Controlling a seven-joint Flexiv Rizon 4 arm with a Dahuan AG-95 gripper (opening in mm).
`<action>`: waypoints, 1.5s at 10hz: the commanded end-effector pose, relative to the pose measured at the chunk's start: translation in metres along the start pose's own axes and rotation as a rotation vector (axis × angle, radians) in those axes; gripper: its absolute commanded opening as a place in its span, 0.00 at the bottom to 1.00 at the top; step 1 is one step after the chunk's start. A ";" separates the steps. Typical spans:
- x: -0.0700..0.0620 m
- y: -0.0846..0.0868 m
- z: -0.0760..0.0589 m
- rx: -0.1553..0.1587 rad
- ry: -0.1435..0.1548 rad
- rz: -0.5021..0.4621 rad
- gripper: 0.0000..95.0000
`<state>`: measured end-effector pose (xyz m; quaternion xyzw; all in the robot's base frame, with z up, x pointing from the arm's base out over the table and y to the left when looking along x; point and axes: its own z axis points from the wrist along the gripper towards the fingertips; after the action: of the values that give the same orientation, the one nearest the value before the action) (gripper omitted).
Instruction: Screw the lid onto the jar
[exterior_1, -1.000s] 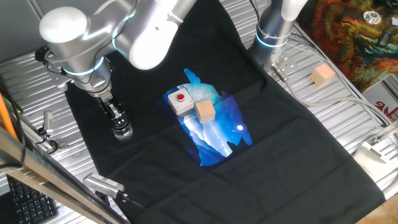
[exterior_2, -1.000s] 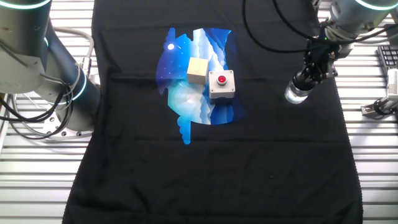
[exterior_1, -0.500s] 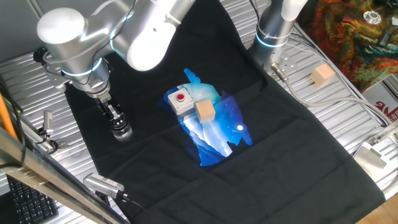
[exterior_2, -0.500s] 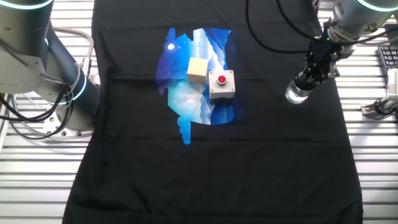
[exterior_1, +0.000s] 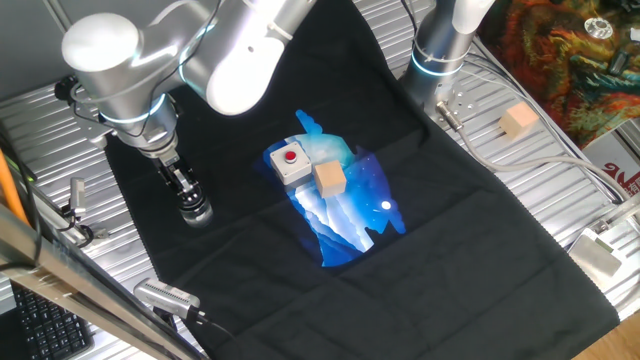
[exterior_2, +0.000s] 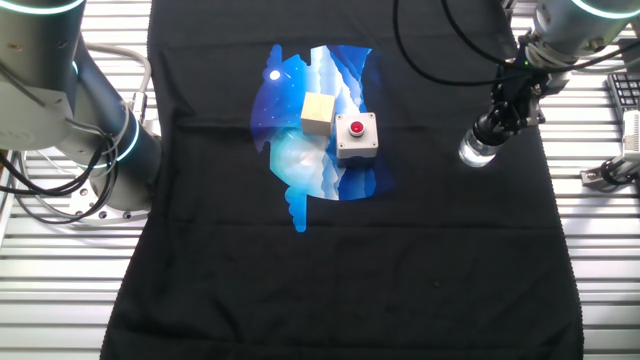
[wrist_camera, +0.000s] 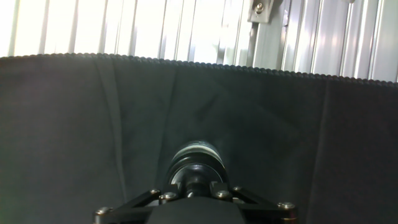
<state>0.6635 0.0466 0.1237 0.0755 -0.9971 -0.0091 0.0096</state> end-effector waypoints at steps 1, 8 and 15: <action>0.001 0.000 -0.001 0.004 -0.002 0.001 0.00; 0.000 -0.001 0.000 0.009 -0.003 0.020 0.00; 0.001 -0.003 0.000 0.000 -0.013 0.098 0.00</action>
<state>0.6625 0.0429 0.1240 0.0255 -0.9996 -0.0090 0.0024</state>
